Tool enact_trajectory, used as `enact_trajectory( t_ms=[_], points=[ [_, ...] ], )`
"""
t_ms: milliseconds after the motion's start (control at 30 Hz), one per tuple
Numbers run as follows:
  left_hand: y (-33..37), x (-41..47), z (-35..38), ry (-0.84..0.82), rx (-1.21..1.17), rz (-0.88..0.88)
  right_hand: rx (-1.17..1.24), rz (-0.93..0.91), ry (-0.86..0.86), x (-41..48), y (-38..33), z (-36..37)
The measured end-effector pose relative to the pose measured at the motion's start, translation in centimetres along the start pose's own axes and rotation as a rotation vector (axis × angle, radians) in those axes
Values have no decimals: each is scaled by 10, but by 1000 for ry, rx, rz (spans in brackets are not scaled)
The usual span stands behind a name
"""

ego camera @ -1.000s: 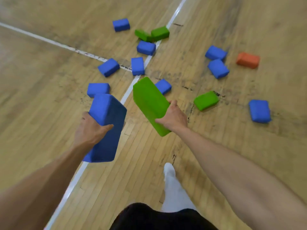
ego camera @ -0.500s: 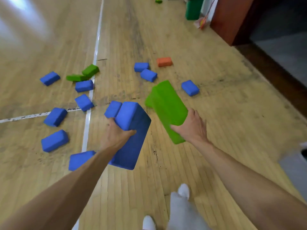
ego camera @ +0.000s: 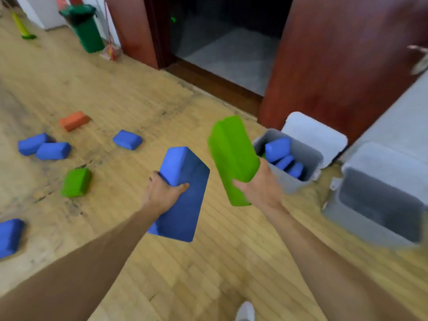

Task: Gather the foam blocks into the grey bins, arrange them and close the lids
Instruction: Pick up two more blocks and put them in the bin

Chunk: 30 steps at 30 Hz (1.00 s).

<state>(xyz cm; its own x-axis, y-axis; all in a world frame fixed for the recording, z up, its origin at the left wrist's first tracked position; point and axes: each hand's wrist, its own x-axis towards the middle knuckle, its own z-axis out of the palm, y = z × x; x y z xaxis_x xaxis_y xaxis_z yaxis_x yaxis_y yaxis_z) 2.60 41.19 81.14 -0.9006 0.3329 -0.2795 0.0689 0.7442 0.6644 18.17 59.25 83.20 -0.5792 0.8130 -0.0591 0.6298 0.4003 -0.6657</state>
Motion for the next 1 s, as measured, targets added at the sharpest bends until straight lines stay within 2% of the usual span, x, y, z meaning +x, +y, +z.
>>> enact_trajectory(
  t_ms=[167,300,533,800,1000],
  points=[
    [115,-6,108,-150,135,110,-23,109,103,42,104,-106],
    [180,10,159,-197,166,173,-32,157,180,77,153,-151],
    [251,68,237,-286,181,212,-71,298,181,149,212,-152],
    [331,202,289,-390,143,178,-251,338,108,299,229,-150],
    [392,296,333,-398,246,216,-116,450,180,395,249,-151]
  ],
)
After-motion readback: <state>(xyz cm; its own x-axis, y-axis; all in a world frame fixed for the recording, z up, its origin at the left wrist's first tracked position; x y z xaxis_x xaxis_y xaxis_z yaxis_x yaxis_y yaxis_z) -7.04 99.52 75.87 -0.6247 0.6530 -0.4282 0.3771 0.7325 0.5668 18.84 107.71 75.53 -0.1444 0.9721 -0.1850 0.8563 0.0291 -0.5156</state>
